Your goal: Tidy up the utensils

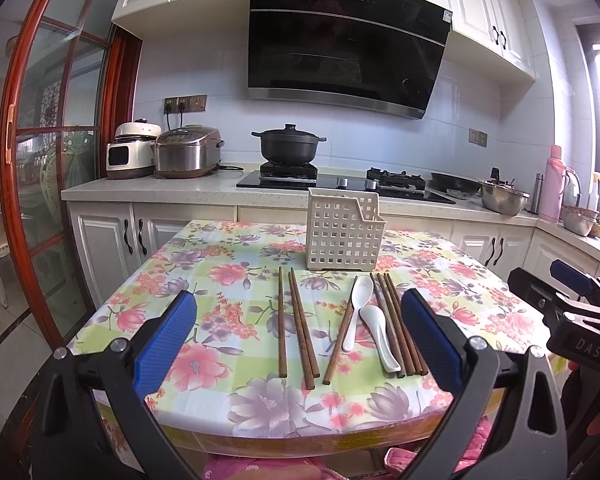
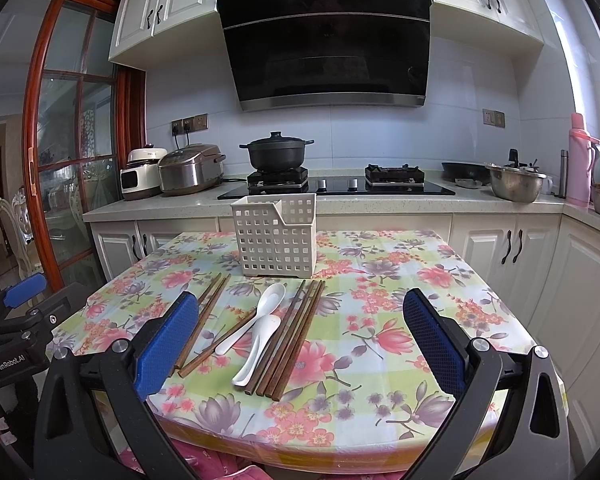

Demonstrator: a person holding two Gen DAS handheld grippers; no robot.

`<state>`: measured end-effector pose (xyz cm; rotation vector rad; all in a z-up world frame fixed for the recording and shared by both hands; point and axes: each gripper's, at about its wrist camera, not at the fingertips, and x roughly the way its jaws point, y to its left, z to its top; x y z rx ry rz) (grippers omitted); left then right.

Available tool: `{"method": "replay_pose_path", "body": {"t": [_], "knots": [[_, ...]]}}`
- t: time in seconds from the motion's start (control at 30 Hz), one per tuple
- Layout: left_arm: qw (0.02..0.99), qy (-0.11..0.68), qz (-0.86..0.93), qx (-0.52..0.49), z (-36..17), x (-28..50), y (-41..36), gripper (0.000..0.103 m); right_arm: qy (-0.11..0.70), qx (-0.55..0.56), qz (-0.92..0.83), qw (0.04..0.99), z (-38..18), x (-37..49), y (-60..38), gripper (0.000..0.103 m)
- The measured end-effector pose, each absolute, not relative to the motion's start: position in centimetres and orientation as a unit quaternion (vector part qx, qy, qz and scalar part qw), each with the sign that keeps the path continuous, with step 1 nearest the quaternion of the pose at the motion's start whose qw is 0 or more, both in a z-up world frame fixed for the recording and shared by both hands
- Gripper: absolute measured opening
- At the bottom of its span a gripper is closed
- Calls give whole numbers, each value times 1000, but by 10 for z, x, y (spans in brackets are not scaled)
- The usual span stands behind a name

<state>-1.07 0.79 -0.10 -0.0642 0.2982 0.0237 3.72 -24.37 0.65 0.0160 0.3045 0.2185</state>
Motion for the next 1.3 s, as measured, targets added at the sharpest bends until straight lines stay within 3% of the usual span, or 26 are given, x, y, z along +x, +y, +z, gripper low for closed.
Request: {"method": "replay_pose_path", "body": {"t": [0.97,1.3], "knots": [[985,170,-11,-32,-9,-3,6,99,189,19,109,976,-9,47,-235,96],[971,232,9,-49,-27,37,23,99,231,29,110,966,-24,86,-235,96]]}}
